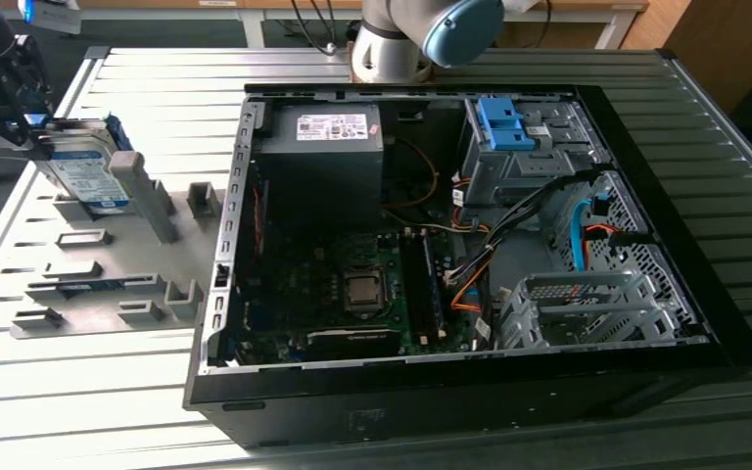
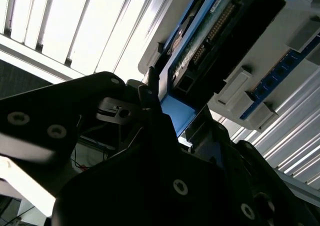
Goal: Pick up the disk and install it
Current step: 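Pick up the disk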
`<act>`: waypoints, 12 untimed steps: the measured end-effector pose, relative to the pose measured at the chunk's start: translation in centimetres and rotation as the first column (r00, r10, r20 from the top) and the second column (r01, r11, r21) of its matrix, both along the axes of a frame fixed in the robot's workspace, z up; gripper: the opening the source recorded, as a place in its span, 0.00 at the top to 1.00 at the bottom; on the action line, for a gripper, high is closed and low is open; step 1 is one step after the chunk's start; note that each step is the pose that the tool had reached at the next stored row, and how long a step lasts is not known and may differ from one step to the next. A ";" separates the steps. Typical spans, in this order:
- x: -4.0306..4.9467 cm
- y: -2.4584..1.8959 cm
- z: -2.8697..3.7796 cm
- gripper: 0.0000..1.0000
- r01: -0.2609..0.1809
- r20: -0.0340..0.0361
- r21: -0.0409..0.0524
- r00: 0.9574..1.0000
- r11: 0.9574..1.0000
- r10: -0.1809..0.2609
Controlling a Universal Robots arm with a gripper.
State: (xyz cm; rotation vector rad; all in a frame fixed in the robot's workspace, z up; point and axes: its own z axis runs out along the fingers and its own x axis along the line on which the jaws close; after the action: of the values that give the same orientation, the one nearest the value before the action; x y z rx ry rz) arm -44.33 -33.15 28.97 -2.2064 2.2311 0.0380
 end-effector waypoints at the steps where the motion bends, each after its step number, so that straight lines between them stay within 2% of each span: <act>1: 0.00 0.00 -0.02 0.55 0.000 0.000 0.000 1.000 1.000 0.000; 2: 0.00 0.00 -0.02 0.55 0.000 0.000 0.000 1.000 1.000 0.000; 3: 0.00 0.00 -0.04 0.61 0.000 0.000 0.000 1.000 1.000 0.000; 12: 0.00 -0.02 -0.06 0.61 0.000 0.000 0.000 1.000 1.000 0.000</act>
State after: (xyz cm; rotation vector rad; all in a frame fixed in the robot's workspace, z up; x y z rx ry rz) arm -44.33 -33.17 28.91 -2.2062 2.2308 0.0378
